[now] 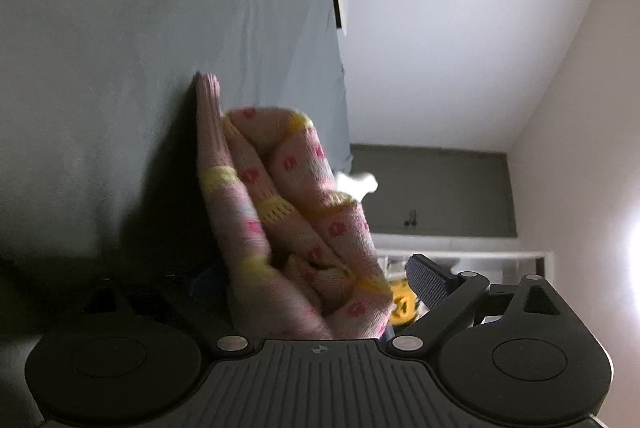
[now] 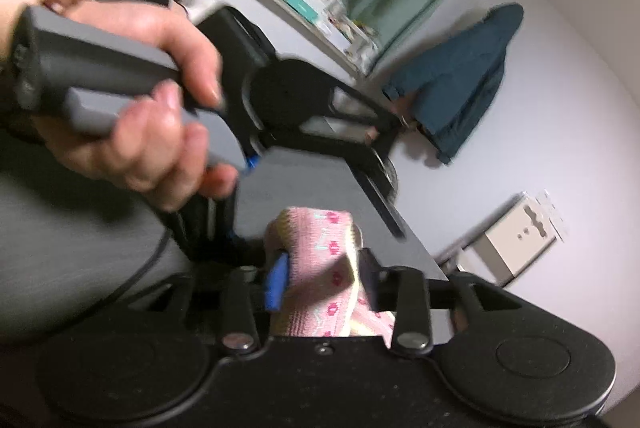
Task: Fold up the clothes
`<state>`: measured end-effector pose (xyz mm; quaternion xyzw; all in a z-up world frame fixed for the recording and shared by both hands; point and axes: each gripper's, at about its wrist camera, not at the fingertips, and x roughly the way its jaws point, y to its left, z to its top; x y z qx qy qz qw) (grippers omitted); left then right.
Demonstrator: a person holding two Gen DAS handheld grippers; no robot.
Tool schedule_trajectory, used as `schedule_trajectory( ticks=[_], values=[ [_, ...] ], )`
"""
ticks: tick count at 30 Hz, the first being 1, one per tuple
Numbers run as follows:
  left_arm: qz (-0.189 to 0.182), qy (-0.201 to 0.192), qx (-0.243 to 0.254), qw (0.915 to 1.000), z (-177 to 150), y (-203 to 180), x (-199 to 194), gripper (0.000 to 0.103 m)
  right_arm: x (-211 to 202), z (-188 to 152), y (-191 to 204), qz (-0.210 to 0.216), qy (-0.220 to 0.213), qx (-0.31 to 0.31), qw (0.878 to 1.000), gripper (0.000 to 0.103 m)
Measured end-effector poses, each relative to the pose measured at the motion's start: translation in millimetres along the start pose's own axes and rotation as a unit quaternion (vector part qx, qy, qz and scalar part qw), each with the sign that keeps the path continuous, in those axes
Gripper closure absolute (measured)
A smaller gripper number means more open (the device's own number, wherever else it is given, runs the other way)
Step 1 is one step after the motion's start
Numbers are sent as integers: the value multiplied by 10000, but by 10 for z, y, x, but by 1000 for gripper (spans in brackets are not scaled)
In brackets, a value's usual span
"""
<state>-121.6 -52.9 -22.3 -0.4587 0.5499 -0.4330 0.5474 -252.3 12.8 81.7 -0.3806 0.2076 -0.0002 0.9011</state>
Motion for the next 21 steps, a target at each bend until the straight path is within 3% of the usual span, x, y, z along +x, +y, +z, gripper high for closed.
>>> schedule_trajectory(
  ticks=[3,6,8,10,11,13,14,21],
  values=[
    [47,12,151,9999,1,-43,61,9,-57,-40,3,192,-54,-17,9998,44],
    [138,-31,362,9992,-14,-93,71,9,-159,-82,-263,552,-87,788,9953,33],
    [245,-52,548,9982,-27,-138,89,14,-171,-193,-576,656,24,1626,9845,24],
    [447,-79,794,9958,-41,-195,152,25,-171,-336,-888,646,153,2423,9679,22],
    [559,-96,917,9942,-50,-225,174,30,-172,-408,-1044,639,217,2816,9572,19],
    [839,-165,1169,9895,-29,-281,255,51,-137,-589,-1351,604,401,3591,9305,16],
    [954,-198,1283,9869,-20,-315,287,54,-88,-729,-1490,635,556,3969,9140,12],
    [1459,-274,1733,9736,-20,-555,614,56,295,-1638,-2122,1071,1339,5906,7886,12]
  ],
)
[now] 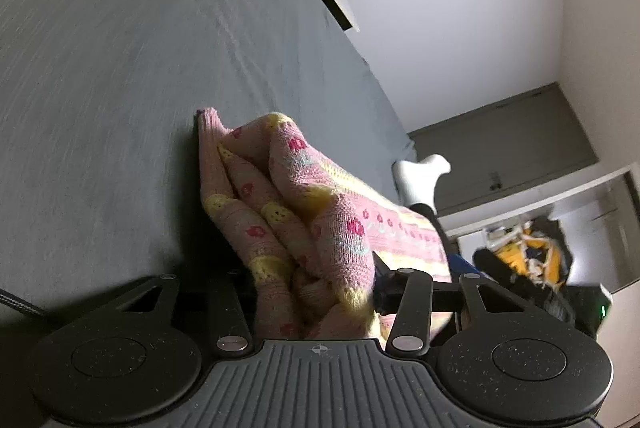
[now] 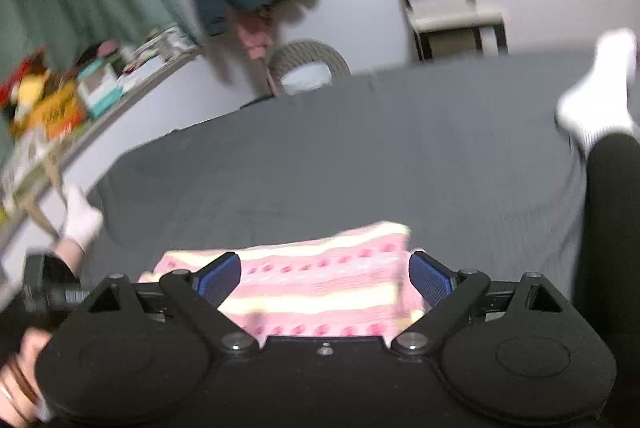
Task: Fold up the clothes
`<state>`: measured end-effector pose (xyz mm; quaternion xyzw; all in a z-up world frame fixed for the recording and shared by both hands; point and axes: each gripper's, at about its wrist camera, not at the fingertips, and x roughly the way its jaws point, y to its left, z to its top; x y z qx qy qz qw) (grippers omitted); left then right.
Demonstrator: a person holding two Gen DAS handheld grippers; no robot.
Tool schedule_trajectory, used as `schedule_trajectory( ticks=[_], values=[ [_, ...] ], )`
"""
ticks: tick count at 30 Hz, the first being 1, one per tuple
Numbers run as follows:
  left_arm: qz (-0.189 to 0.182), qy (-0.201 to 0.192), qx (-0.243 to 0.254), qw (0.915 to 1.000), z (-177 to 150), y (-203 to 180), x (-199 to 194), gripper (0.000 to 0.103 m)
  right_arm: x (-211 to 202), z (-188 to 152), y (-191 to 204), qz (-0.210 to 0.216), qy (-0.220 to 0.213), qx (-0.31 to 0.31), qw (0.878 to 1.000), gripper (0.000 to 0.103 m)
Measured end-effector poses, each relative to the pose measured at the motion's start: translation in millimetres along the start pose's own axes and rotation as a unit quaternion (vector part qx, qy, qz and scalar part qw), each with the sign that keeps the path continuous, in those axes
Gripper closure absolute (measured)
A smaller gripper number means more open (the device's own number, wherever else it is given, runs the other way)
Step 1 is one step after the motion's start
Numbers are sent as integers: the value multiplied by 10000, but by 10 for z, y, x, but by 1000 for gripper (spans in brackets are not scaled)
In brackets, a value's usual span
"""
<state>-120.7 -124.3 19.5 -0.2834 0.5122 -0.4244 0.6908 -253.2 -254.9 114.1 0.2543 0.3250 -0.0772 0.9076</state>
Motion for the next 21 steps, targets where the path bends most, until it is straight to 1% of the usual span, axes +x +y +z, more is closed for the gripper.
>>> schedule_trajectory(
  ticks=[2,5,7,10,13,15,19,21],
  values=[
    [181,-2,126,9998,24,-73,27,56,114,95,-249,178,387,486,9979,12],
    [456,87,118,9989,118,-88,95,56,339,146,-463,390,978,713,9919,10],
    [462,109,64,9989,167,-69,109,56,487,175,-601,526,1359,857,9856,10],
    [376,102,-152,9991,182,-62,121,56,659,117,-638,681,1707,866,9791,10],
    [395,100,-219,9989,190,-20,169,56,700,47,-727,865,1789,1126,9736,8],
    [404,103,-274,9988,195,10,199,56,707,36,-817,1103,1797,1398,9675,6],
    [385,136,-420,9983,181,105,212,55,698,22,-983,1425,1869,1801,9552,5],
    [379,151,-430,9982,179,120,215,55,744,49,-978,1505,1880,1892,9520,1]
  ],
)
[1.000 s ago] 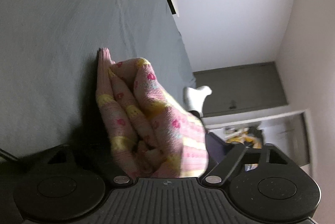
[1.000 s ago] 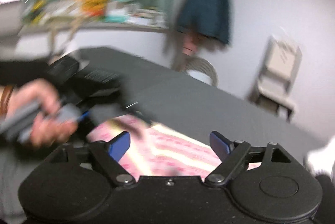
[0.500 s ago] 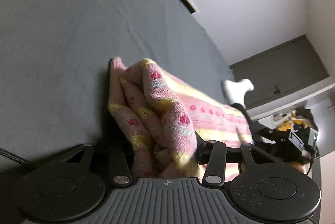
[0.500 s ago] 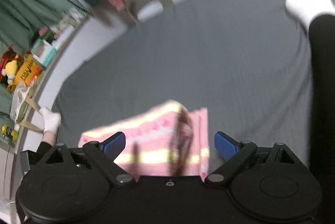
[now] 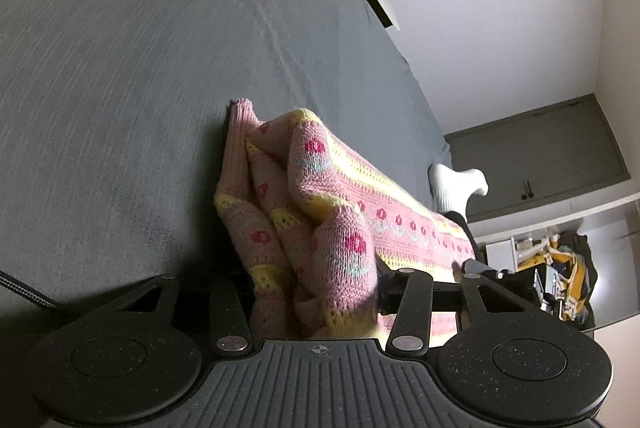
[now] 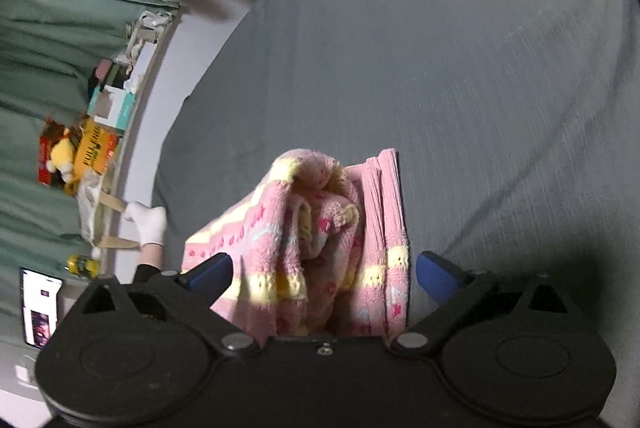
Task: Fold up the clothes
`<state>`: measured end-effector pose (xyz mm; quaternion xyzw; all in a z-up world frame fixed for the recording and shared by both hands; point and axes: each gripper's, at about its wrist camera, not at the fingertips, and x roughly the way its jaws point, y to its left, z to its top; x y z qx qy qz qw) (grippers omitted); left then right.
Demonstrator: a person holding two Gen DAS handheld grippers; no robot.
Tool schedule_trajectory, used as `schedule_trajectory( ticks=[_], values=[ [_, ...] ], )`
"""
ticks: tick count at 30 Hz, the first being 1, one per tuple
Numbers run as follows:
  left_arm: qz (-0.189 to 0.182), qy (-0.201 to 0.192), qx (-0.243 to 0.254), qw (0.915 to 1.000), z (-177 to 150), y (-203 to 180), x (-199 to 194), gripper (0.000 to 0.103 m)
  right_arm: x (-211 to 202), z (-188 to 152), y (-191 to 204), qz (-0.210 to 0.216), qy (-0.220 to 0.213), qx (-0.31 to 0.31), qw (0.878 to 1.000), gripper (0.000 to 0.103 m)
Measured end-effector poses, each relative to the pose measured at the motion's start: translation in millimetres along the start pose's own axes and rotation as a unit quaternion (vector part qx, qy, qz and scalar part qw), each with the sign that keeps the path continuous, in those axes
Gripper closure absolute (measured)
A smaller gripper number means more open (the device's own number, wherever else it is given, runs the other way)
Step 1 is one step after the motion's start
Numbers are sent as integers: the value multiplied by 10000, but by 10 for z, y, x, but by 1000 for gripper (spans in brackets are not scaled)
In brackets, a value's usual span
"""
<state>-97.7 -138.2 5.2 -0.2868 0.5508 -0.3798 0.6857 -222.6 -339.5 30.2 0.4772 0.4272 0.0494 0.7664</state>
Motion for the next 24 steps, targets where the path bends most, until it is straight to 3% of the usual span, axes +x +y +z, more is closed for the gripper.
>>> schedule_trajectory(
  ticks=[8,19,24],
  values=[
    [30,170,-187,9997,12,218,-211,55,15,65,-62,155,66,42,9998,0],
    [93,182,-203,9996,-10,192,-207,50,-54,24,-169,335,-84,2,9994,4],
    [79,115,-293,9995,-17,215,-213,50,-59,-3,-275,487,-72,294,9984,33]
  ],
)
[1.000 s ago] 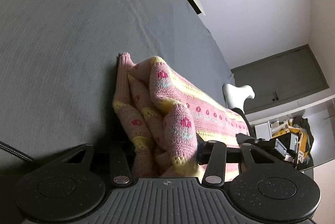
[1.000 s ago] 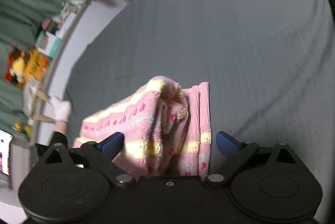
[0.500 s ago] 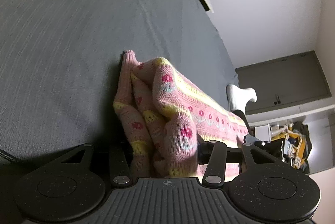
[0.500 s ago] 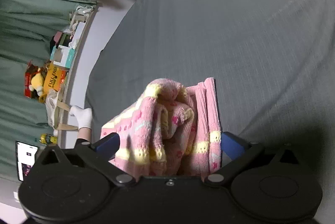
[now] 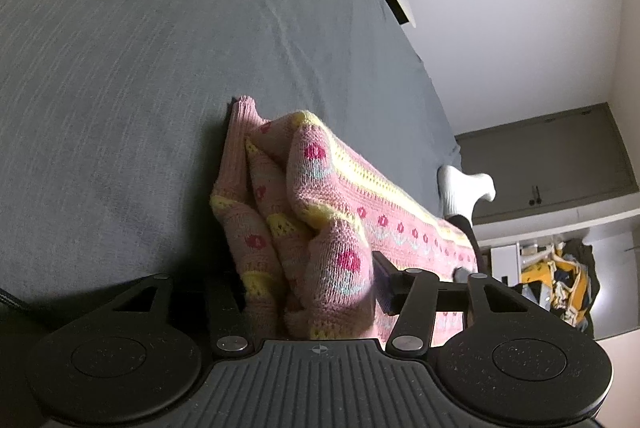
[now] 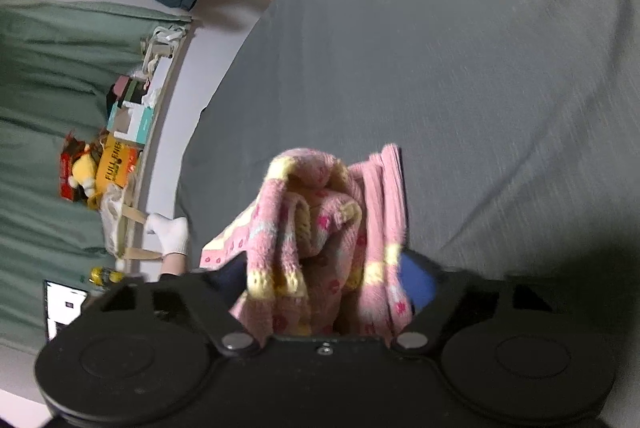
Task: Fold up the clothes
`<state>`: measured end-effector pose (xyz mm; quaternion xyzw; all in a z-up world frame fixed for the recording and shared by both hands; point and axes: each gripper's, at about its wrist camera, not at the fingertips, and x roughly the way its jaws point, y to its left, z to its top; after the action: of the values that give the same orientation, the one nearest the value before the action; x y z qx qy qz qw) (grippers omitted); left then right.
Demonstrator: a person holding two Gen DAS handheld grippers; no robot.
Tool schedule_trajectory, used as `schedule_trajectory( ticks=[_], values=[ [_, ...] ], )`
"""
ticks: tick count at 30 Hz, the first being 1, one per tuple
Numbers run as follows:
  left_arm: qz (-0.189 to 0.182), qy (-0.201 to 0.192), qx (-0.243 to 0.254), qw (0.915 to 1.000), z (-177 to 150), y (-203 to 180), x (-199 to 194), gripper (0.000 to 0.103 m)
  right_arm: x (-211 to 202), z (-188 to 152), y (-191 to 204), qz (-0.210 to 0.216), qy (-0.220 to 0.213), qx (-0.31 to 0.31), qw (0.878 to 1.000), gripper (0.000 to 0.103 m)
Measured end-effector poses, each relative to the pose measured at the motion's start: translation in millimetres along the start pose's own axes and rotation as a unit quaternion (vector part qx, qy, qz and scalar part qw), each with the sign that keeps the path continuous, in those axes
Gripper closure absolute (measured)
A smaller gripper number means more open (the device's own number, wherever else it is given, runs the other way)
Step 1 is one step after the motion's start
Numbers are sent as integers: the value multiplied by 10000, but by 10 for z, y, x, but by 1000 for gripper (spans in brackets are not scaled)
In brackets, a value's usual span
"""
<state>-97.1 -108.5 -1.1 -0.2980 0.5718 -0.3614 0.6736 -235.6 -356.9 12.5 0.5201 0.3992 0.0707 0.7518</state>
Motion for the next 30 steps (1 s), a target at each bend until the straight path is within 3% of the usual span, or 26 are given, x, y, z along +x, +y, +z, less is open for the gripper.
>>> schedule_trajectory(
  ticks=[4,8,13,17,22,30],
  values=[
    [-95,-59,-8,9999,-11,43,-24,50,12,-13,-30,61,-9,78,10000,35],
    [-68,-50,166,9998,-12,18,-37,50,18,-24,-37,73,-43,70,9999,46],
    [3,-165,618,9980,-11,-9,-92,67,16,-46,-27,75,-113,4,9999,63],
    [-90,-238,1013,9945,-3,-54,-166,70,-10,-88,34,49,-257,-187,9995,72],
    [-91,-335,1742,9841,21,-193,-337,71,-55,-141,217,7,-438,-633,9970,74],
    [-73,-718,2102,9750,306,-157,-847,71,100,-179,756,198,-582,-1290,9897,74]
  ],
)
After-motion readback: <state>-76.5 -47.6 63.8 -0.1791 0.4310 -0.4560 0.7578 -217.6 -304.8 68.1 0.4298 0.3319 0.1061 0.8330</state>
